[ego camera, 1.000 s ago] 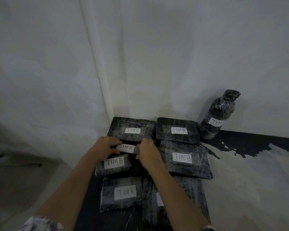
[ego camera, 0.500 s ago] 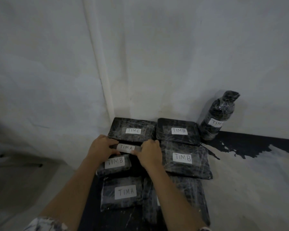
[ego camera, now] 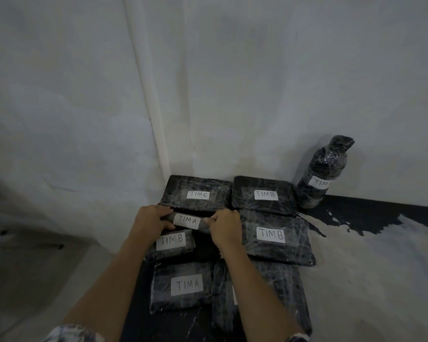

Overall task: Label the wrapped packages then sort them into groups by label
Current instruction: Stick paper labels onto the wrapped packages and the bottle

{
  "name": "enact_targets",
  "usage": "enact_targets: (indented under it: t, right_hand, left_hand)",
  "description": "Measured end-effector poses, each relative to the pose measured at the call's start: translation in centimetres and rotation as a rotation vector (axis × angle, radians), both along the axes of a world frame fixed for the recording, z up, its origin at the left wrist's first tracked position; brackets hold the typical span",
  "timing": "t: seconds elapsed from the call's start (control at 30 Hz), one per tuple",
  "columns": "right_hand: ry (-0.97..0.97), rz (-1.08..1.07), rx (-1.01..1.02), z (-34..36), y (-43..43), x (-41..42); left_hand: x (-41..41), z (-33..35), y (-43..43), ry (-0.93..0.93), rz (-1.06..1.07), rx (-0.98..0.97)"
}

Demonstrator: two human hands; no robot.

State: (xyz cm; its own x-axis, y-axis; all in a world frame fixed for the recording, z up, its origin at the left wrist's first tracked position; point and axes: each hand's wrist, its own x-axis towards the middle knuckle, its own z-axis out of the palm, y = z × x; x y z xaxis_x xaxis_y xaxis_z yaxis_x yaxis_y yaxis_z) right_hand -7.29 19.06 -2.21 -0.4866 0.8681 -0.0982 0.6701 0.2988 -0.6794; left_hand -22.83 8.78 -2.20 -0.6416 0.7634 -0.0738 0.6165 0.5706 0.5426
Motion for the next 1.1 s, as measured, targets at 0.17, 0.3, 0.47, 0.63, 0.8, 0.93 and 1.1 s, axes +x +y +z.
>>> enact_targets:
  t: [0.17, 0.3, 0.47, 0.63, 0.8, 0.93, 1.1]
  right_hand:
    - [-0.045, -0.011, 0.037, -0.1, -0.1, -0.5]
    - [-0.021, 0.032, 0.023, -0.3, -0.2, 0.0]
    - [-0.094, 0.203, 0.055, -0.2, -0.1, 0.6]
    - [-0.286, 0.31, 0.136, 0.8, -0.4, 0.1]
    - [-0.388, 0.365, 0.198, 0.8, -0.6, 0.6]
    - [-0.426, 0.331, 0.331, 0.7, -1.7, 0.8]
    - [-0.437, 0.301, 0.351, 0.9, -2.0, 1.0]
  left_hand:
    - [0.4, -0.1, -0.2, 0.036, -0.004, -0.004]
    - [0.4, -0.3, -0.3, 0.079, -0.008, -0.02]
    - [0.4, -0.3, -0.1, 0.083, -0.009, -0.045]
    - [0.6, -0.2, 0.2, 0.096, -0.027, -0.09]
    - [1.1, -0.3, 0.4, 0.112, -0.017, -0.088]
    - [1.2, -0.4, 0.3, 0.121, -0.006, -0.105]
    - [1.1, -0.3, 0.1, 0.187, 0.01, -0.175]
